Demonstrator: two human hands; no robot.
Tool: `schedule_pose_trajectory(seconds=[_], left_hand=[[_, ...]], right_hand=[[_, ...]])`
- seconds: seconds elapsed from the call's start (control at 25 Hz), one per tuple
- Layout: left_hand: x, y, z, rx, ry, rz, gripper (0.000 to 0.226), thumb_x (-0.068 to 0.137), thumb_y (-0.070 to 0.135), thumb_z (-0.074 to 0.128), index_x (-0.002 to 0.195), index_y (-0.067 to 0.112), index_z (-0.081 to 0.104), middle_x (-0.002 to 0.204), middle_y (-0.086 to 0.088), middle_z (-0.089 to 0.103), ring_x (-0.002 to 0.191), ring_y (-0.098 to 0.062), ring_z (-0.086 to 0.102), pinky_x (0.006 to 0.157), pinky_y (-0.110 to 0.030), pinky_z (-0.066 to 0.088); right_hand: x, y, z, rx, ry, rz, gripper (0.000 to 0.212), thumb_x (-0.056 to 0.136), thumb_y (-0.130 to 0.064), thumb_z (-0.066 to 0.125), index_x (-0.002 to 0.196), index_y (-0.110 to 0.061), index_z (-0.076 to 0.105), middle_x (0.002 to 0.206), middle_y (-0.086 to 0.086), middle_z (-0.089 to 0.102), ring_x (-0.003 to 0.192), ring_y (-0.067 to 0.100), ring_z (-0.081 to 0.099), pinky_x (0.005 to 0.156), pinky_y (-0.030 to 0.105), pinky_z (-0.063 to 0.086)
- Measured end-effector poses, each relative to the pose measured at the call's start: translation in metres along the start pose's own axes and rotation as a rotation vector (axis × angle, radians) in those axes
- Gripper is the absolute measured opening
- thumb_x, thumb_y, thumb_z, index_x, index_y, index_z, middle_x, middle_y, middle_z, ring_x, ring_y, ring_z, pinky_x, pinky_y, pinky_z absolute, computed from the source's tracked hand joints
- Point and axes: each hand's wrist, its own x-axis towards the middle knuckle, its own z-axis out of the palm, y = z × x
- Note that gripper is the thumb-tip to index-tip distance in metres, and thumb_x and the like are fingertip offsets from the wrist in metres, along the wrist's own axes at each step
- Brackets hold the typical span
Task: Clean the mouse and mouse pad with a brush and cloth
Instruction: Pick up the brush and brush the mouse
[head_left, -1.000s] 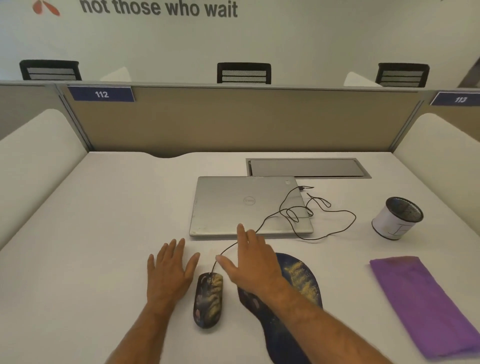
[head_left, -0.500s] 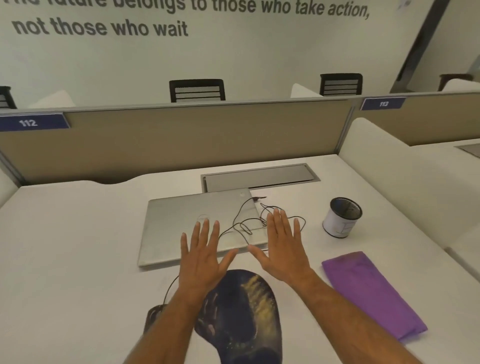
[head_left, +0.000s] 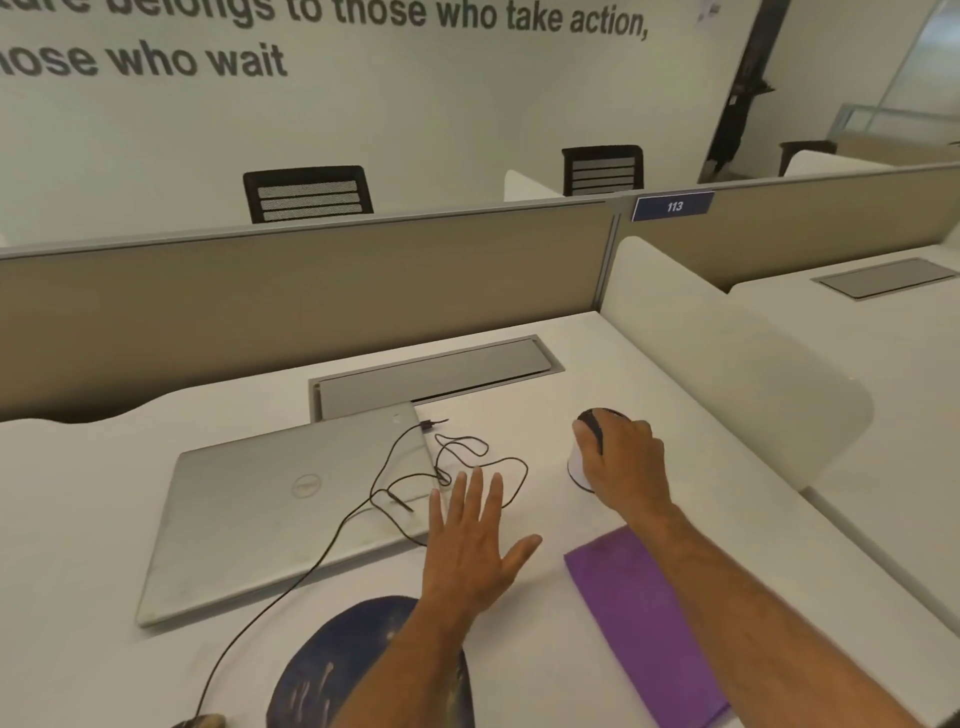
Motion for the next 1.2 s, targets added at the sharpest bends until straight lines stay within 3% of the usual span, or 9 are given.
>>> schedule_pose_trajectory(seconds=[0.12, 0.24, 0.4, 0.8, 0.96, 1.08, 1.2], left_hand=[[0.008, 0.014, 0.019, -0.031, -0.08, 0.023, 0.091, 0.093, 0.08, 0.026, 0.155, 0.013, 0.034, 0.157, -0.015, 0.037, 0.146, -0.035, 0.031, 0.112, -0.054, 0.013], [0.012, 0.016, 0.041, -0.033, -0.095, 0.014, 0.094, 0.091, 0.081, 0.028, 0.151, 0.01, 0.039, 0.153, -0.017, 0.043, 0.141, -0.037, 0.041, 0.112, -0.051, 0.013], [0.011, 0.015, 0.058, -0.017, -0.095, -0.015, 0.095, 0.091, 0.081, 0.031, 0.148, 0.006, 0.045, 0.152, -0.017, 0.045, 0.14, -0.036, 0.043, 0.111, -0.054, 0.017], [0.01, 0.016, 0.052, -0.015, -0.127, -0.023, 0.094, 0.092, 0.08, 0.032, 0.147, 0.005, 0.047, 0.153, -0.017, 0.043, 0.142, -0.035, 0.04, 0.111, -0.054, 0.018], [0.01, 0.015, 0.052, -0.017, -0.115, -0.025, 0.094, 0.092, 0.08, 0.032, 0.147, 0.006, 0.047, 0.153, -0.016, 0.043, 0.142, -0.035, 0.039, 0.111, -0.054, 0.018], [0.009, 0.015, 0.052, -0.019, -0.127, -0.036, 0.093, 0.092, 0.08, 0.031, 0.147, 0.006, 0.048, 0.153, -0.017, 0.044, 0.141, -0.035, 0.041, 0.11, -0.054, 0.019], [0.01, 0.015, 0.053, -0.025, -0.142, -0.034, 0.093, 0.091, 0.08, 0.032, 0.145, 0.007, 0.05, 0.151, -0.017, 0.047, 0.14, -0.035, 0.044, 0.109, -0.053, 0.02]], right_hand=[[0.031, 0.014, 0.005, 0.01, -0.018, 0.079, 0.029, 0.093, -0.032, 0.047, 0.1, -0.014, 0.068, 0.088, 0.01, 0.072, 0.089, 0.033, 0.054, 0.076, 0.039, 0.042], [0.054, 0.021, 0.01, -0.07, -0.149, 0.139, 0.023, 0.084, -0.032, 0.056, 0.09, -0.015, 0.069, 0.08, 0.007, 0.07, 0.088, 0.031, 0.057, 0.071, 0.034, 0.041], [0.066, 0.021, 0.02, -0.217, -0.269, 0.186, 0.022, 0.076, -0.04, 0.06, 0.084, -0.019, 0.061, 0.077, 0.001, 0.063, 0.089, 0.026, 0.057, 0.072, 0.033, 0.032], [0.066, 0.017, 0.024, -0.292, -0.259, 0.192, 0.019, 0.081, -0.037, 0.061, 0.093, -0.022, 0.065, 0.083, 0.001, 0.068, 0.085, 0.022, 0.056, 0.075, 0.035, 0.027], [0.058, 0.021, 0.014, -0.079, -0.086, 0.153, 0.019, 0.085, -0.033, 0.06, 0.078, -0.016, 0.064, 0.064, 0.0, 0.058, 0.067, 0.023, 0.055, 0.066, 0.03, 0.033], [0.055, 0.021, -0.008, 0.292, 0.081, 0.223, 0.01, 0.081, -0.019, 0.067, 0.079, -0.01, 0.063, 0.065, 0.003, 0.061, 0.062, 0.024, 0.054, 0.058, 0.025, 0.037], [0.052, 0.02, -0.025, 0.482, 0.148, 0.273, 0.006, 0.077, -0.011, 0.067, 0.076, -0.01, 0.062, 0.068, 0.003, 0.067, 0.061, 0.02, 0.062, 0.053, 0.02, 0.044]])
